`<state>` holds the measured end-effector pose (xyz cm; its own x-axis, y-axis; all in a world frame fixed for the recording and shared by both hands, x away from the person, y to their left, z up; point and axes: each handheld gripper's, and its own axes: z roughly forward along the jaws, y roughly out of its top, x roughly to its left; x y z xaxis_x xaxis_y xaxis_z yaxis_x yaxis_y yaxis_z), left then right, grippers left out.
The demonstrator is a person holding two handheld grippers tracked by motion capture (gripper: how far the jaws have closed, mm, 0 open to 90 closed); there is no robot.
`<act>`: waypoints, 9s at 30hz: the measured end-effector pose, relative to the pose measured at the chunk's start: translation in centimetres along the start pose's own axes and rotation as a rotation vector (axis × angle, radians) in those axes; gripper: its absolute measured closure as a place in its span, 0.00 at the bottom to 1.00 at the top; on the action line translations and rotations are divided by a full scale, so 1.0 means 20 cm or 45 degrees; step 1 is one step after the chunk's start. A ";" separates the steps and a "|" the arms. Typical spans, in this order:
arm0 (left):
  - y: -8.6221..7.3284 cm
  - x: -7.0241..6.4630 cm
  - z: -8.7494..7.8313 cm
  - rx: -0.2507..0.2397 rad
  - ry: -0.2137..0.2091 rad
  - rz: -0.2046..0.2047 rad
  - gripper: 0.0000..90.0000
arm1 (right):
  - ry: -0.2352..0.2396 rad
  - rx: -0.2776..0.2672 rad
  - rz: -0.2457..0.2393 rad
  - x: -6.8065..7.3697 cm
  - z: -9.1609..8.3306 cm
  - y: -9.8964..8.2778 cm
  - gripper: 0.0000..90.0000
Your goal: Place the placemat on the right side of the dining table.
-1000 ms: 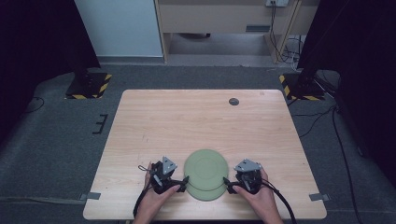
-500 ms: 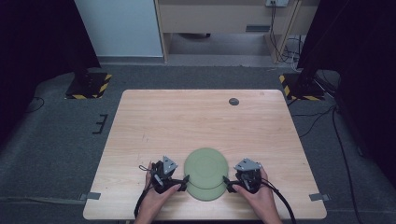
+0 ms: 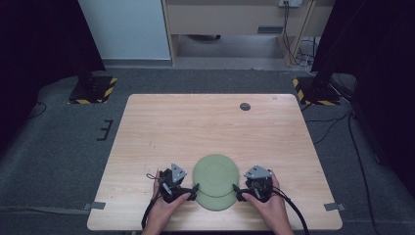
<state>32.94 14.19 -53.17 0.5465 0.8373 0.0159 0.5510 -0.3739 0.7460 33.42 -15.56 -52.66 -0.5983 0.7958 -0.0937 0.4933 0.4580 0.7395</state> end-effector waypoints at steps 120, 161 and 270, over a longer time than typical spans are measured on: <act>0.00 -0.04 0.01 -0.015 0.006 -0.015 0.01 | 0.503 0.418 0.036 -0.18 0.47 0.51 0.25; 0.00 -0.05 0.01 -0.013 0.016 -0.019 0.00 | 0.531 0.349 -0.138 -0.18 0.28 0.59 0.67; -0.06 0.28 -0.09 0.003 0.176 -0.234 0.02 | 0.057 -0.068 0.312 -0.68 -0.06 1.05 0.96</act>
<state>34.24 20.00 -52.81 0.3451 0.9381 -0.0288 0.6348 -0.2107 0.7434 51.05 -17.20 -35.13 -0.4932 0.8614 0.1212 0.5933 0.2312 0.7710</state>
